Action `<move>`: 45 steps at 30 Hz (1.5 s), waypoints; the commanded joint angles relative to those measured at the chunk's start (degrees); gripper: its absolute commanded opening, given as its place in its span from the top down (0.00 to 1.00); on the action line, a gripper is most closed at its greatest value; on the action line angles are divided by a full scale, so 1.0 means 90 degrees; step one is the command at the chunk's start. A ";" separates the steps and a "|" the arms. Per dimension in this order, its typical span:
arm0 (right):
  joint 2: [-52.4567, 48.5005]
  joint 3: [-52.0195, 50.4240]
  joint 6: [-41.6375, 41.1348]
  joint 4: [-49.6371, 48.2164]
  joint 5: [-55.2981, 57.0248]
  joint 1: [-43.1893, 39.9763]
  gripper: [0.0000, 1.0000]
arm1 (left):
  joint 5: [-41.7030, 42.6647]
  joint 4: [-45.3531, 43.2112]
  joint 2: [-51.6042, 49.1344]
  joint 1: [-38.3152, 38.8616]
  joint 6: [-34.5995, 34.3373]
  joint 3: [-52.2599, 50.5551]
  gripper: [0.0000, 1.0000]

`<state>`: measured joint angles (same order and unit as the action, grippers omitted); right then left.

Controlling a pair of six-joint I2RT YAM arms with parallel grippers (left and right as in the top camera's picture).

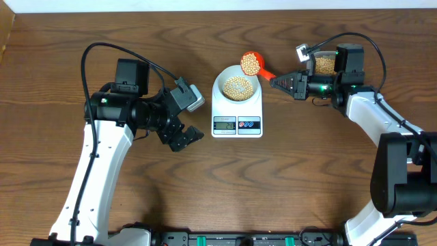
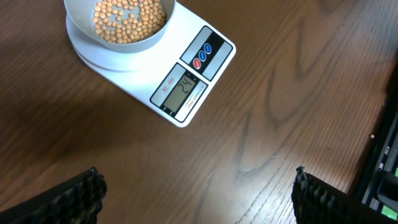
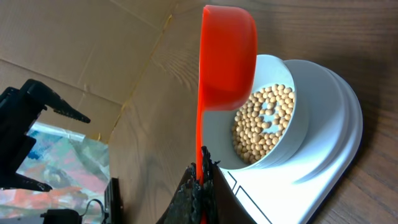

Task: Scoop item into bowl and weigh 50g on scale
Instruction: 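Tilt the scoop with the right gripper to pour soybeans into the bowl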

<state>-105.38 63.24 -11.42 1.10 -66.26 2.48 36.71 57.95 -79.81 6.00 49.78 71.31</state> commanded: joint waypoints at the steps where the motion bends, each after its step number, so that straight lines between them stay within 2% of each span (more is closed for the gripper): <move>1: -0.0032 -0.0010 0.0279 -0.0005 -0.0155 0.0068 0.99 | -0.0032 0.0010 0.0092 -0.0029 0.0080 0.0097 0.02; 19: -0.0032 -0.0012 0.2045 -0.0002 -0.0134 0.0070 0.99 | -0.0032 0.0010 0.0092 -0.0029 0.0080 0.0097 0.02; 24: -0.0032 -0.0010 0.2152 0.0000 0.0289 0.0070 0.99 | -0.0032 0.0010 0.0092 -0.0029 0.0080 0.0097 0.02; 33: -0.0032 -0.0012 0.2980 0.0002 0.0328 0.0068 0.99 | -0.0032 0.0010 0.0092 -0.0029 0.0080 0.0097 0.02; 41: -0.0032 -0.0012 0.2997 0.0000 0.0330 0.0070 0.99 | -0.0032 0.0010 0.0092 -0.0029 0.0080 0.0097 0.02; 45: -0.0032 -0.0012 0.3291 0.0039 0.0330 0.0070 0.99 | -0.0032 0.0010 0.0092 -0.0029 0.0080 0.0097 0.02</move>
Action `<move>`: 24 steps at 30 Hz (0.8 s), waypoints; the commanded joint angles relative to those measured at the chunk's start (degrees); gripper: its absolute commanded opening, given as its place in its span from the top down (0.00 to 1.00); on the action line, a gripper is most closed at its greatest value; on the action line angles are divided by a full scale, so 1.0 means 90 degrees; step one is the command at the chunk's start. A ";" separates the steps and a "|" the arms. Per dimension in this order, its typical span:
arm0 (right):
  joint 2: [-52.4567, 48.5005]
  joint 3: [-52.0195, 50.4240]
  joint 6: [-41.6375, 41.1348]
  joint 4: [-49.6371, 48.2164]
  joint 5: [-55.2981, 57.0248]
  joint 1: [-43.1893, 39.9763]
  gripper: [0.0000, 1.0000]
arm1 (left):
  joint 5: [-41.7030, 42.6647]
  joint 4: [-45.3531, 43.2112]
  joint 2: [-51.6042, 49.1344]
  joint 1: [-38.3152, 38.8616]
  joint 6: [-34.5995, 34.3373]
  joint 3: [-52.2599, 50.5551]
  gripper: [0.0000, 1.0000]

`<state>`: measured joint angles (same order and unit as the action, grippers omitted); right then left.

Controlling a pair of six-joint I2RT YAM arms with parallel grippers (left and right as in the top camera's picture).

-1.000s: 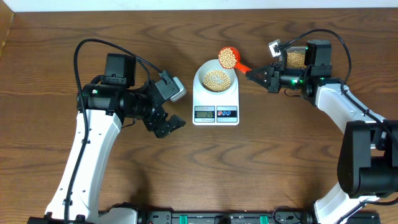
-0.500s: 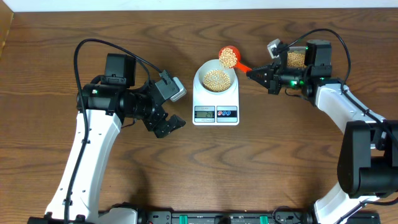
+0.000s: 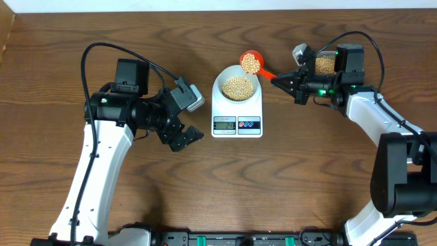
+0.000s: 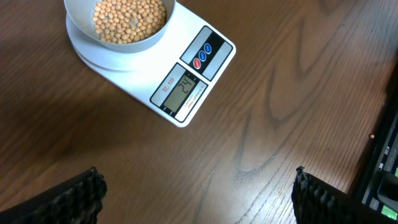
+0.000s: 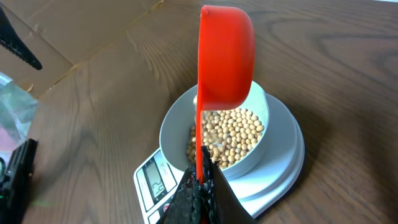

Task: Scoop item into bowl and weigh 50g on scale
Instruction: 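Tilt the scoop with the right gripper to pour soybeans into the bowl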

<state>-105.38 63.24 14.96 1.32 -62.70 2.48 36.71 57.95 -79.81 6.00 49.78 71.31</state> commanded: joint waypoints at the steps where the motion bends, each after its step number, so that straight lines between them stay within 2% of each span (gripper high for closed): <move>1: -0.0032 -0.0012 0.0432 0.0027 -0.0066 0.0070 0.99 | -0.0032 0.0010 0.0092 -0.0029 0.0080 0.0097 0.02; 24: -0.0032 -0.0012 0.0612 0.0019 0.0189 0.0070 0.99 | -0.0032 0.0010 0.0092 -0.0029 0.0083 0.0097 0.02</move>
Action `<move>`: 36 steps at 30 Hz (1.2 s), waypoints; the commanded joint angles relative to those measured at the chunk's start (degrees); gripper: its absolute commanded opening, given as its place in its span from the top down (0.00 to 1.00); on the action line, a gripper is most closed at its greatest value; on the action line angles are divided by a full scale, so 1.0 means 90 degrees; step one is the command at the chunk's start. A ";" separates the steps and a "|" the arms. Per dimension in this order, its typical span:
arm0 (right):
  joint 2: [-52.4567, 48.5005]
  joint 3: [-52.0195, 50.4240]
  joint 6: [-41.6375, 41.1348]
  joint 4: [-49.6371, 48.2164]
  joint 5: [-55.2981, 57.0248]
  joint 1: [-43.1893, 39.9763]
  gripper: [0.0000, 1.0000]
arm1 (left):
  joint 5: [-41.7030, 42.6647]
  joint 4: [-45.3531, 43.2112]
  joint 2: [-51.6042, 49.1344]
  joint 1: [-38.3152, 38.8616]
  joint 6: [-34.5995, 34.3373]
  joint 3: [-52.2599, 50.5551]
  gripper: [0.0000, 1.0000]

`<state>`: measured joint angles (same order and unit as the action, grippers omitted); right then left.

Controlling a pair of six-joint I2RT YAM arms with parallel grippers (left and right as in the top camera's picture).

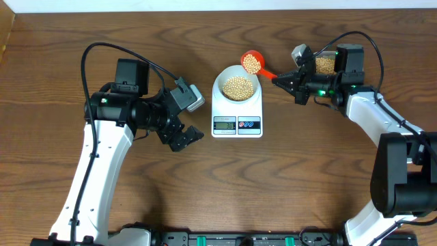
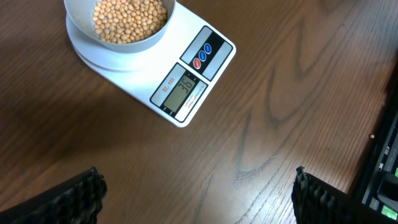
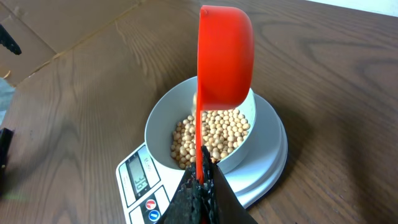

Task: Scoop item into bowl and weigh 50g on scale
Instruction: 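Tilt the scoop with the right gripper to pour soybeans into the bowl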

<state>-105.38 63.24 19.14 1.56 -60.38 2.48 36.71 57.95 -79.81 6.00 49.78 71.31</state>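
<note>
A white bowl [image 1: 237, 87] of tan beans sits on the white digital scale [image 1: 237, 116]. The scale display [image 2: 183, 89] reads 36. My right gripper [image 1: 278, 78] is shut on the handle of the orange scoop [image 1: 252, 63], whose cup still holds beans and hovers at the bowl's far right rim. In the right wrist view the orange scoop [image 3: 225, 56] stands on edge above the bowl [image 3: 205, 134]. My left gripper [image 1: 186, 139] hangs open over bare table left of the scale, its fingertips [image 2: 81, 193] far apart.
A container of the same beans [image 1: 325, 65] sits behind my right wrist at the table's far right. Black rails run along the front edge [image 1: 239, 239]. Cardboard lies at the far left corner [image 1: 5, 27].
The scale reading has risen from 24 to 36. The right gripper with the scoop has shifted only slightly at the bowl's rim. The left arm has not moved.
The right gripper first held the scoop tipped at the bowl's rim with the scale at 24. A moment later more beans lay in the bowl, still reading 24. Now the display shows 36 and beans remain in the scoop.
</note>
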 commanded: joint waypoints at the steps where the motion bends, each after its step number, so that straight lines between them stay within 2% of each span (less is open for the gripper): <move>1: -0.0032 -0.0012 0.0148 -0.0007 -0.0068 0.0070 0.99 | -0.0032 0.0010 0.0092 -0.0029 0.0080 0.0097 0.02; 12: -0.0032 -0.0012 0.0347 -0.0007 -0.0034 0.0265 0.99 | -0.0032 0.0010 0.0092 -0.0029 0.0080 0.0097 0.02; 19: -0.0032 -0.0012 0.0435 -0.0007 0.0746 0.0452 0.99 | -0.0032 0.0010 0.0092 -0.0029 0.0083 0.0097 0.02; 36: -0.0032 -0.0012 0.0743 0.0002 0.0767 0.0486 0.99 | -0.0032 0.0010 0.0092 -0.0029 0.0080 0.0097 0.02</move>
